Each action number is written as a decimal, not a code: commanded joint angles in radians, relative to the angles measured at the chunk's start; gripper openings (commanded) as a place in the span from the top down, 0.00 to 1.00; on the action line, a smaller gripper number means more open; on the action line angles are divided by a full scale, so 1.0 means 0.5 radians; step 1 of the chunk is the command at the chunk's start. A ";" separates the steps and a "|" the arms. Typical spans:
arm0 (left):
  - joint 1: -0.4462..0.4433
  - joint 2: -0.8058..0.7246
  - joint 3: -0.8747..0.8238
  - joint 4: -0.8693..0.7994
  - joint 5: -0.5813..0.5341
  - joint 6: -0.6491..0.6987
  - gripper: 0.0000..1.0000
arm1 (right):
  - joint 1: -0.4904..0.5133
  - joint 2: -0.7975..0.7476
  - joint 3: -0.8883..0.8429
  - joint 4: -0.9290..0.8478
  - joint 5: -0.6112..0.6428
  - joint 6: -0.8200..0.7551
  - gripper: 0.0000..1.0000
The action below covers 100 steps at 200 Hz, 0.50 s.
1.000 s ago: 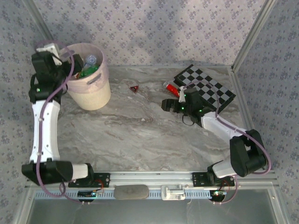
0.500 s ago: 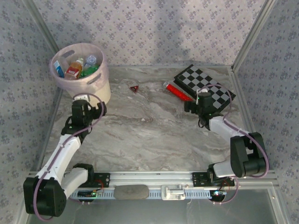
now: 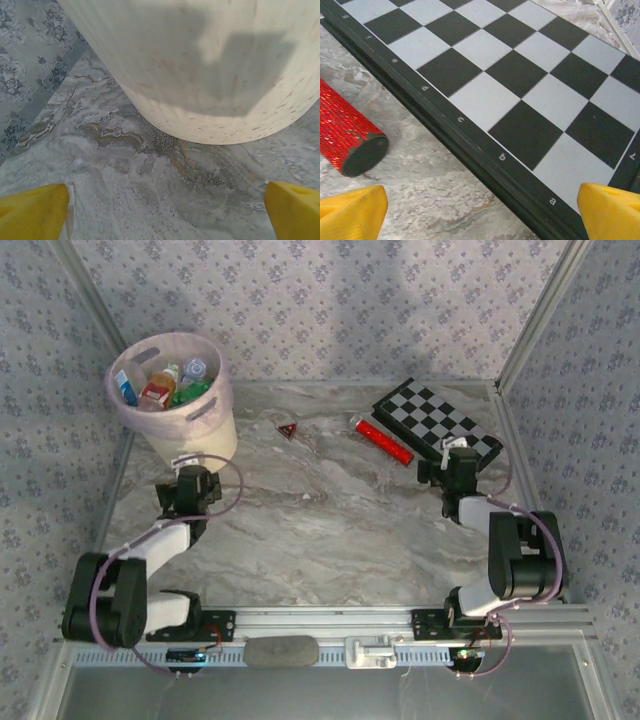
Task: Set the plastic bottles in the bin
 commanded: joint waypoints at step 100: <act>0.167 0.473 -0.220 1.264 0.422 0.228 0.00 | -0.063 0.061 -0.305 0.692 -0.178 0.013 0.01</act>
